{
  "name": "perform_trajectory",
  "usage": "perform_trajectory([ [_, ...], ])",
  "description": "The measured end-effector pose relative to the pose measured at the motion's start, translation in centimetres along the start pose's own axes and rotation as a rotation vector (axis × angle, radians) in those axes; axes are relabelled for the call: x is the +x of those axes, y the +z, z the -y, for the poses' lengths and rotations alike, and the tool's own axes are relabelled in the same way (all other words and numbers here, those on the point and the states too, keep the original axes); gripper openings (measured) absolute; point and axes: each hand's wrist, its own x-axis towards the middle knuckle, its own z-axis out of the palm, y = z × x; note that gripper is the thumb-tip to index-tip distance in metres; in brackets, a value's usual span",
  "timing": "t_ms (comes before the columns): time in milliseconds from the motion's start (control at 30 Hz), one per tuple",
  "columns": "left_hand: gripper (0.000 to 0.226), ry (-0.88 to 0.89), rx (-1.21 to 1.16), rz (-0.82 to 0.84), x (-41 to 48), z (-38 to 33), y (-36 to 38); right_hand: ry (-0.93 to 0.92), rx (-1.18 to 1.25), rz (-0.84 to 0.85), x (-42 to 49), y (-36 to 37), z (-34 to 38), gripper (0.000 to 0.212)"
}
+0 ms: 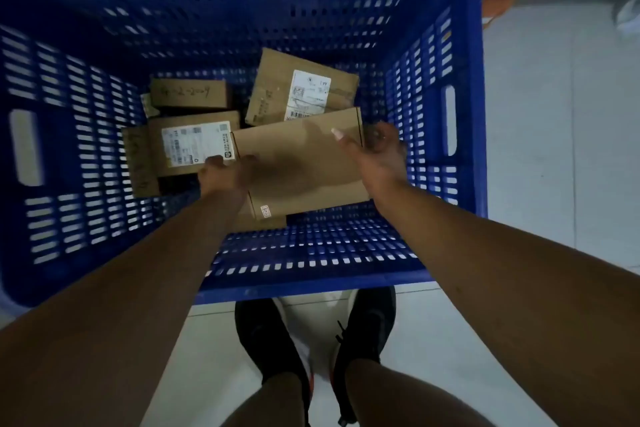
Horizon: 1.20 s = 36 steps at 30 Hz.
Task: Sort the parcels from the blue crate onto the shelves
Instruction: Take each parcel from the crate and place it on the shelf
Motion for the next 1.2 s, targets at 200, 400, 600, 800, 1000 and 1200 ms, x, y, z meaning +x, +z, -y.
perform_trajectory([
  [200,0.051,-0.088,-0.106,0.167,-1.3,0.4,1.4,0.107,0.028,0.165,-0.9,-0.1,0.3,0.094],
  [400,0.074,-0.012,-0.211,-0.057,-6.5,-1.4,-1.7,0.054,0.094,0.125,-5.3,-2.1,2.8,0.094],
  [600,0.073,0.081,-0.405,-0.109,-16.0,-5.7,-8.8,-0.035,0.168,0.106,-13.5,-6.6,9.6,0.124],
  [800,0.118,0.177,-0.470,-0.126,-28.0,-12.2,-18.5,-0.063,0.239,0.138,-24.5,-13.4,20.3,0.079],
  [1000,0.066,0.354,-0.498,-0.118,-39.9,-19.0,-27.8,-0.219,0.327,0.102,-34.9,-20.1,31.2,0.073],
  [1200,0.045,0.582,-0.587,-0.153,-51.4,-24.9,-35.6,-0.391,0.384,0.068,-44.6,-26.8,39.9,0.068],
])
